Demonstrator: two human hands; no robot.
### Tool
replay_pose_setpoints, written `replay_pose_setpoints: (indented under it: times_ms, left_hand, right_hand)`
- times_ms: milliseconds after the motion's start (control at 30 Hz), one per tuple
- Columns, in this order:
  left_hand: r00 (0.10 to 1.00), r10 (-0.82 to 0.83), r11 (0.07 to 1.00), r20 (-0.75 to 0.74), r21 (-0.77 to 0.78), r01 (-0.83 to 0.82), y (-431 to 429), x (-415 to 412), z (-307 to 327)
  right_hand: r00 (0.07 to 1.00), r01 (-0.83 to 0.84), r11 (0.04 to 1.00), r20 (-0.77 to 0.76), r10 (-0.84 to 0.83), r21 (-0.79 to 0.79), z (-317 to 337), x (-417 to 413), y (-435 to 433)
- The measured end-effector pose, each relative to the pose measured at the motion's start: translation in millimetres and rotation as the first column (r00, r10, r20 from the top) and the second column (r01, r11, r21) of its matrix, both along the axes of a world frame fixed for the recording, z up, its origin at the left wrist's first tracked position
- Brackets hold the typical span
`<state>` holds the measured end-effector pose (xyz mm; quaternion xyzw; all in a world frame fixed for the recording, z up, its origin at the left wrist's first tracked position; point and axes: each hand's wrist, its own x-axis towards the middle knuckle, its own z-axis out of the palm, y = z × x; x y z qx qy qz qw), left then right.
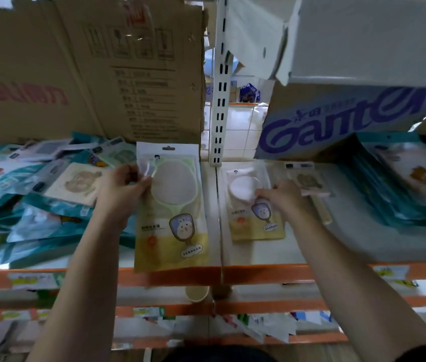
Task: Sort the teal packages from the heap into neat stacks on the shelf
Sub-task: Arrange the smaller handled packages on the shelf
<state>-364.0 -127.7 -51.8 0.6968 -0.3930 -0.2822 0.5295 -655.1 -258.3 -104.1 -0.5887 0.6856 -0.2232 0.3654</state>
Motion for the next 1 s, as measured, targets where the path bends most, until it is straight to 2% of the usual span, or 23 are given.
replay_pose_setpoints:
  times_ms: [167,500,667,833,1000]
  left_hand:
    - [1.000,0.017,1.000,0.024,0.016,-0.017,3,-9,-8]
    - [0.998,-0.017,1.000,0.064,0.024,0.015,9,-20,-14]
    - [0.998,-0.063,0.998,0.029,0.023,0.062,-4,-38,-10]
    - [0.994,-0.100,0.995,0.041,0.035,0.098,-42,-78,-18]
    - [0.983,-0.152,0.984,0.107,0.109,0.140,-81,-117,-34]
  right_hand:
    - [0.968,-0.101,0.993,-0.236,0.085,-0.057,0,5,-5]
    - [0.877,-0.206,0.969,-0.465,0.123,-0.134,-3,0,-7]
    - [0.884,-0.238,0.946,-0.452,0.118,-0.219,0,-15,13]
    - [0.892,-0.367,0.871,-0.389,0.229,-0.328,-15,-60,45]
    - [0.852,-0.454,0.800,-0.454,0.260,-0.393,-33,-95,67]
